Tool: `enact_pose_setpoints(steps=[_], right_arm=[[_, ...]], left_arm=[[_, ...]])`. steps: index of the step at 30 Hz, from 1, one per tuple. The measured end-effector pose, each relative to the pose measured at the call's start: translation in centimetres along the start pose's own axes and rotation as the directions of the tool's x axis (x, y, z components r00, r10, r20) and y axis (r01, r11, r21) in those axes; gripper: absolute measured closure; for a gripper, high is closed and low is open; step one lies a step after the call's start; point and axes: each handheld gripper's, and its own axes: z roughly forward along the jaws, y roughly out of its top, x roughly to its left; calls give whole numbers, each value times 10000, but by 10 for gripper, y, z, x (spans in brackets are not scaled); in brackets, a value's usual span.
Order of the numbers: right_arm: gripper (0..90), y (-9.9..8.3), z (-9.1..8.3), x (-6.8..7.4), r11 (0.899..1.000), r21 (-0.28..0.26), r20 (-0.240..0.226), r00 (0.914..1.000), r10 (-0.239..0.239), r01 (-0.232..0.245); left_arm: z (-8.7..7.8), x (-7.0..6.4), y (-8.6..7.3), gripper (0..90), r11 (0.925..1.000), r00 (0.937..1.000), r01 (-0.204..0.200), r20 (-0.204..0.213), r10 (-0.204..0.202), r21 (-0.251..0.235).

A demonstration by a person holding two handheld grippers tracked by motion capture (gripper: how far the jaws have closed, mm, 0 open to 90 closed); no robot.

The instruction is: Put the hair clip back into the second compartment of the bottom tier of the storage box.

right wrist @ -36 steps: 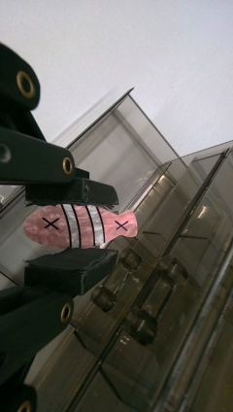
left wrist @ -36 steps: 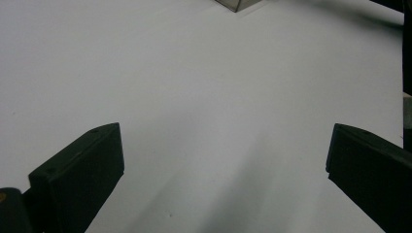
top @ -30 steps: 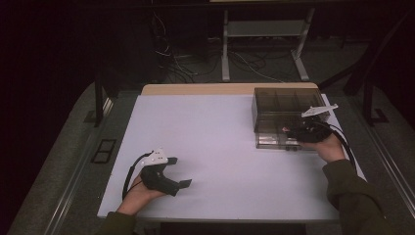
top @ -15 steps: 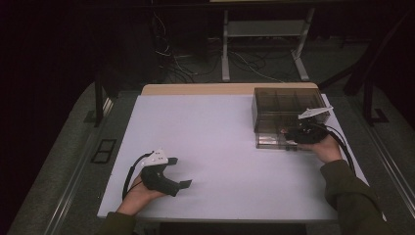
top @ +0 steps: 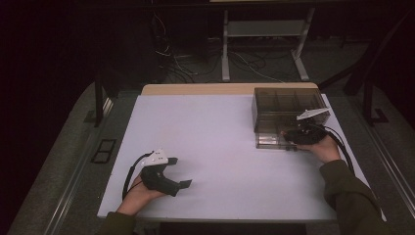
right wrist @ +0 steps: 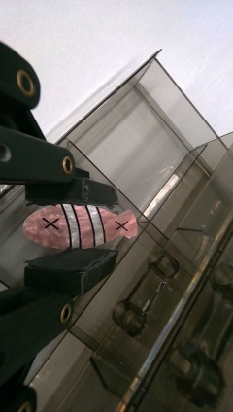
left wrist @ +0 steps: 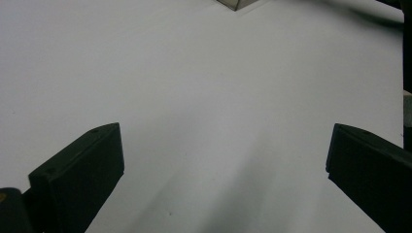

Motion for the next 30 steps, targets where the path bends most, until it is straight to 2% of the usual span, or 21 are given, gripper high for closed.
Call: enact_pose_setpoints(steps=[15, 30], right_arm=[[644, -1, 2, -1, 9999, 72, -136, 9999, 98, -97], [575, -1, -12, 2, 9984, -503, -386, 9990, 228, -247]], left_arm=[[0, 0, 0, 0, 10000, 10000, -9, 6, 9, -2], [1, 0, 2, 0, 9999, 9999, 95, -65, -95, -36]])
